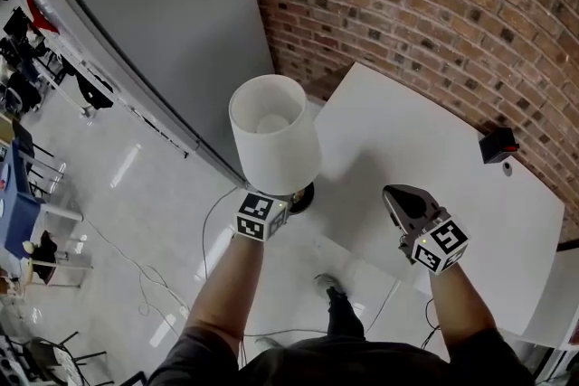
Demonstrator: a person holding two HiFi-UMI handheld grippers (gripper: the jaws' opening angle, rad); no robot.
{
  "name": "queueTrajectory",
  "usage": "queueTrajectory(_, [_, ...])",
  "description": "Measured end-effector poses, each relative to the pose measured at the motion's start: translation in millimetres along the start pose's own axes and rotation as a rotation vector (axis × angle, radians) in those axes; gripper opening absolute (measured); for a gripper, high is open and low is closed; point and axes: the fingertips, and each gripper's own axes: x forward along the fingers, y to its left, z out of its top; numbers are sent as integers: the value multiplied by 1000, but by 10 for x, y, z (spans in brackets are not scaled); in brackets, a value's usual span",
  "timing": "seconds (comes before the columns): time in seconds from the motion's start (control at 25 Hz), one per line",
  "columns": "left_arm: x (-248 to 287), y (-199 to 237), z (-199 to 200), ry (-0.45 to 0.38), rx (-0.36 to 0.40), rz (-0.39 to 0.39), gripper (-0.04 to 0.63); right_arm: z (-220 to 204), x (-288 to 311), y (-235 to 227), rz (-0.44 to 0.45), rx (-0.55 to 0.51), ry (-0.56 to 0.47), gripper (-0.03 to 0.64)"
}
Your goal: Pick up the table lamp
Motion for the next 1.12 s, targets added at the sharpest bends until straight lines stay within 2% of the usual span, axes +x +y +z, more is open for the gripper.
queueTrajectory(0.48, [-1572,611,378,-14,-65,176,110,586,555,1087,157,-70,-9,-6])
queueTrajectory(0.72, [-2563,871,559,-11,-83,275,112,864,851,1853,263,-108,-15,-6])
queueTrajectory(1.12, [-4361,1287,799,-27,-137,484,112,1376,1449,3252,467,-171,-30,-6])
